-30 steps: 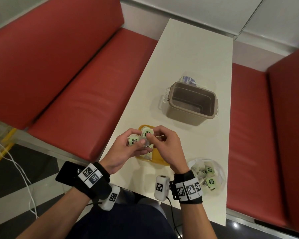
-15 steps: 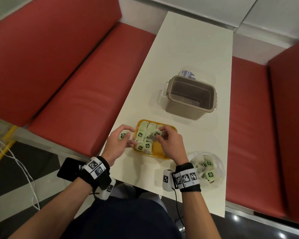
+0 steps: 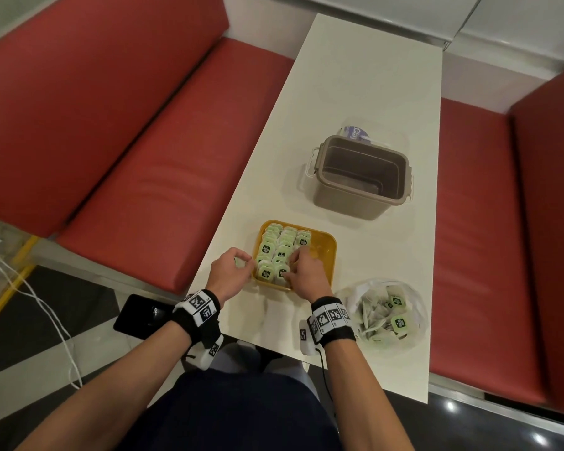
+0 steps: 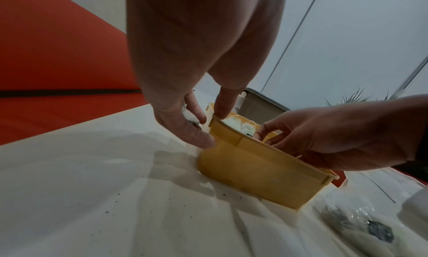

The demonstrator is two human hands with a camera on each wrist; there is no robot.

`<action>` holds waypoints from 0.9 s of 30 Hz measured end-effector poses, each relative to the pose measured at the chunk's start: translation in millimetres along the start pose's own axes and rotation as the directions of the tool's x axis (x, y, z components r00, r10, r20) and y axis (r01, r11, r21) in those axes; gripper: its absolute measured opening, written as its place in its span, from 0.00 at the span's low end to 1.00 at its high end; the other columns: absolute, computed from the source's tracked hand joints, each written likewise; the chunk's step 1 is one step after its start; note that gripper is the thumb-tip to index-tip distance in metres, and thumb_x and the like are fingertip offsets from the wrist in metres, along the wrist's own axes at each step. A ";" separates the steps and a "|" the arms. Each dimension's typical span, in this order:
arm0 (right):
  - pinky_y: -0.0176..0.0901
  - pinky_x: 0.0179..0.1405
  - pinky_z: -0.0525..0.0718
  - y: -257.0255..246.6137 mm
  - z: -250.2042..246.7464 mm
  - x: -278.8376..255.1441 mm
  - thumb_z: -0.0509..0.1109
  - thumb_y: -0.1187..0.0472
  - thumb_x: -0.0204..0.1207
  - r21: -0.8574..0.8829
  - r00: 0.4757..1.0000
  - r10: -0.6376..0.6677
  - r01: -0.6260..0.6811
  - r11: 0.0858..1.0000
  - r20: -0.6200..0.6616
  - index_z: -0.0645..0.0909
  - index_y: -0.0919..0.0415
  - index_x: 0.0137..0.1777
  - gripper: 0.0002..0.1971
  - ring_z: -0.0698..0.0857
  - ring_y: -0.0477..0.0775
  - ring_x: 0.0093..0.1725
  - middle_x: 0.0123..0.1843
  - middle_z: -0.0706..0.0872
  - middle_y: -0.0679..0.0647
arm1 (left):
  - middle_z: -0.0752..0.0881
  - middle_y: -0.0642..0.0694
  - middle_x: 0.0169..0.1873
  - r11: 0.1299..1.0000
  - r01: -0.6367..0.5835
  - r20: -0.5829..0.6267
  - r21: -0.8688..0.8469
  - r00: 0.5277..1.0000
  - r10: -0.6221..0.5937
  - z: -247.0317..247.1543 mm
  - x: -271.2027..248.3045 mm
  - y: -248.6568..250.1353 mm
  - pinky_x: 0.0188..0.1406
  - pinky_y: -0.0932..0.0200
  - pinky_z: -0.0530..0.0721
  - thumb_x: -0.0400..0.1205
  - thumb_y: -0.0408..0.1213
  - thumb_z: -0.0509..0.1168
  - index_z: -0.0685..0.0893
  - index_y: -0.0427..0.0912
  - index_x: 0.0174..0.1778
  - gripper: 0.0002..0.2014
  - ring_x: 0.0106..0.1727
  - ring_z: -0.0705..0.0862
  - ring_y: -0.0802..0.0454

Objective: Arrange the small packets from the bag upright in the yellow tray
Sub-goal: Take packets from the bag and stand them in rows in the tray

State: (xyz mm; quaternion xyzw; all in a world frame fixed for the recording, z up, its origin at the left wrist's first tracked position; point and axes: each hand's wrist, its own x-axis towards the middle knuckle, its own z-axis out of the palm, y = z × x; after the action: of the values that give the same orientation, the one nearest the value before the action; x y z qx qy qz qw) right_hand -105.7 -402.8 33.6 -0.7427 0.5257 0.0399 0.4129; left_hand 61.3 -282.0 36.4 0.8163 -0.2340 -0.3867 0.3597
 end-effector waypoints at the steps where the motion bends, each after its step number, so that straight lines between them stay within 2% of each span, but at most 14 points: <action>1: 0.51 0.53 0.88 1.5 0.5 0.0 0.81 0.65 0.82 0.016 1.000 0.012 -0.012 1.000 -0.019 0.74 0.57 0.64 0.20 0.89 0.60 0.56 0.57 0.88 0.57 | 0.94 0.47 0.45 1.000 0.003 0.001 -0.005 1.000 -0.003 0.9 0.1 0.4 0.42 0.54 0.87 0.84 0.46 0.76 0.87 0.52 0.51 0.06 0.40 0.95 0.52; 3: 0.52 0.56 0.88 5.0 3.3 1.3 0.86 0.60 0.78 0.030 0.998 0.060 -0.059 0.998 -0.029 0.73 0.62 0.71 0.29 0.88 0.63 0.60 0.61 0.89 0.60 | 0.94 0.46 0.45 1.000 0.014 0.005 -0.018 1.000 -0.014 2.6 0.8 -0.3 0.38 0.56 0.84 0.84 0.45 0.76 0.86 0.51 0.52 0.06 0.37 0.95 0.54; 5: 0.54 0.61 0.89 4.8 3.9 1.5 0.90 0.52 0.73 0.004 0.994 0.104 -0.104 0.995 -0.018 0.73 0.65 0.76 0.39 0.87 0.63 0.64 0.65 0.87 0.60 | 0.94 0.46 0.44 1.000 0.014 0.011 -0.008 1.000 -0.014 2.9 1.2 -0.7 0.38 0.56 0.84 0.84 0.45 0.76 0.87 0.51 0.52 0.06 0.39 0.95 0.54; 7: 0.52 0.61 0.88 5.0 3.8 2.3 0.91 0.47 0.71 -0.053 0.993 0.120 -0.120 0.991 0.002 0.77 0.63 0.73 0.38 0.86 0.60 0.62 0.63 0.87 0.58 | 0.94 0.46 0.46 1.000 0.016 0.021 0.002 1.000 -0.016 3.3 2.1 -2.1 0.42 0.53 0.87 0.83 0.47 0.77 0.87 0.52 0.51 0.07 0.43 0.95 0.51; 9: 0.50 0.57 0.88 4.6 5.4 3.8 0.91 0.51 0.73 -0.056 0.993 0.115 -0.115 0.992 -0.002 0.80 0.61 0.69 0.32 0.87 0.58 0.60 0.60 0.89 0.56 | 0.94 0.47 0.48 1.000 0.019 0.034 0.003 0.999 -0.019 3.3 2.7 -3.8 0.49 0.49 0.91 0.83 0.48 0.77 0.87 0.53 0.51 0.07 0.46 0.95 0.51; 13: 0.60 0.59 0.92 0.3 10.7 5.2 0.87 0.57 0.77 -0.040 0.992 0.109 -0.112 0.993 -0.068 0.77 0.58 0.66 0.24 0.90 0.62 0.60 0.58 0.90 0.57 | 0.94 0.48 0.51 1.000 0.019 0.046 0.012 0.999 -0.020 2.9 1.5 -3.8 0.55 0.41 0.93 0.82 0.51 0.77 0.87 0.54 0.49 0.08 0.48 0.95 0.48; 18: 0.56 0.52 0.91 1.0 15.3 6.1 0.87 0.62 0.74 0.032 0.985 0.114 -0.111 0.993 -0.133 0.78 0.56 0.61 0.23 0.91 0.61 0.58 0.56 0.91 0.56 | 0.93 0.49 0.51 0.999 0.021 0.057 0.024 0.998 -0.022 2.3 1.9 -4.5 0.57 0.40 0.93 0.80 0.54 0.78 0.88 0.55 0.48 0.10 0.51 0.95 0.46; 22: 0.47 0.48 0.81 1.2 14.0 3.0 0.89 0.62 0.74 0.080 0.985 0.099 -0.089 0.993 -0.142 0.78 0.59 0.64 0.26 0.87 0.57 0.56 0.58 0.91 0.55 | 0.93 0.47 0.53 1.000 0.028 0.058 0.012 0.998 -0.029 0.7 -0.7 -0.3 0.57 0.40 0.93 0.82 0.50 0.79 0.87 0.54 0.49 0.09 0.50 0.95 0.46; 24: 0.47 0.49 0.86 0.8 13.3 3.8 0.91 0.63 0.71 0.104 0.986 0.105 -0.092 0.990 -0.127 0.78 0.60 0.65 0.29 0.88 0.54 0.55 0.58 0.91 0.54 | 0.93 0.48 0.52 1.000 0.029 0.067 0.009 0.997 -0.030 -0.5 -0.8 -1.4 0.58 0.38 0.93 0.80 0.53 0.79 0.88 0.55 0.49 0.10 0.51 0.95 0.46; 26: 0.53 0.55 0.95 0.9 13.1 5.8 0.92 0.66 0.67 0.148 0.984 0.122 -0.103 0.984 -0.129 0.78 0.59 0.64 0.31 0.92 0.56 0.58 0.59 0.93 0.55 | 0.93 0.49 0.53 1.000 0.029 0.076 0.010 0.997 -0.030 -1.5 -0.5 -2.0 0.58 0.38 0.93 0.78 0.56 0.79 0.88 0.55 0.48 0.11 0.52 0.95 0.45; 27: 0.54 0.57 0.95 0.4 13.0 6.7 0.92 0.67 0.67 0.156 0.984 0.122 -0.101 0.983 -0.131 0.79 0.60 0.64 0.31 0.93 0.57 0.59 0.58 0.93 0.56 | 0.92 0.49 0.53 0.999 0.035 0.076 0.010 0.996 -0.036 -1.4 0.4 -2.9 0.58 0.39 0.93 0.79 0.55 0.79 0.88 0.55 0.48 0.11 0.52 0.95 0.45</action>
State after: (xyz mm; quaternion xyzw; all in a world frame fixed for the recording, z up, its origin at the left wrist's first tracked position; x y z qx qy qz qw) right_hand -98.2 -399.3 21.5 -0.6802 0.5958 -0.0286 0.4261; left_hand 62.9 -279.9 34.5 0.8066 -0.2345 -0.4228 0.3401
